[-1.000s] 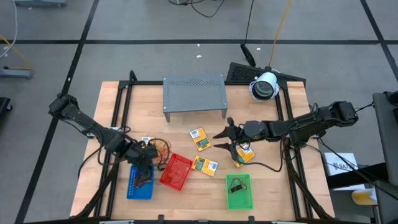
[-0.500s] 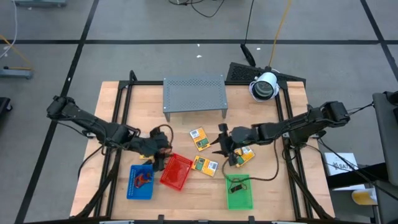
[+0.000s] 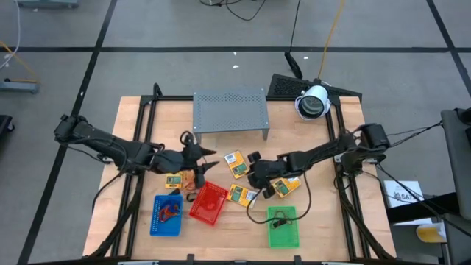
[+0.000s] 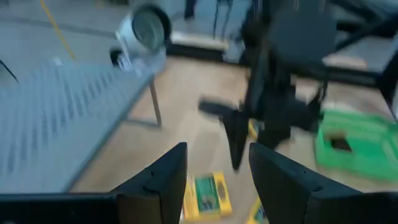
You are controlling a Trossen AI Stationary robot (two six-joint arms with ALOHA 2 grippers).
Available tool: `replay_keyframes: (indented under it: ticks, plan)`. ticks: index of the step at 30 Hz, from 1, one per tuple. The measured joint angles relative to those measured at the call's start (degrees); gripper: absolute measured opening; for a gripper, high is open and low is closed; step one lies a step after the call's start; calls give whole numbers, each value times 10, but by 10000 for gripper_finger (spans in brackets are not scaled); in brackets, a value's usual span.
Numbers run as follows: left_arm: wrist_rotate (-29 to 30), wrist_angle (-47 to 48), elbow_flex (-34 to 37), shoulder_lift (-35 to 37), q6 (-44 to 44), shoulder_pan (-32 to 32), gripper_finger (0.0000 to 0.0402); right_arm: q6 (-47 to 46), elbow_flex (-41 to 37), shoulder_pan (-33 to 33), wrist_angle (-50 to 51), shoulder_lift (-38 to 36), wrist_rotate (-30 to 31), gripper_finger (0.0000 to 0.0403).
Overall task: Pick & Place Office Desk Supplies
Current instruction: Put the yellow crayon box into the red basket
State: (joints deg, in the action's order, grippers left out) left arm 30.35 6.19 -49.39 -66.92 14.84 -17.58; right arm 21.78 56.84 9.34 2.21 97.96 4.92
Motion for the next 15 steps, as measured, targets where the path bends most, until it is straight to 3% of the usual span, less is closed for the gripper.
replay_keyframes:
  ticks: [7,15]
  plan:
    - [8,-81,0,0,-77,-1,182,4,0,1,-14,46,58,155]
    - [13,-93,0,0,-88,-1,182,2,0,0,-16,52,82,155]
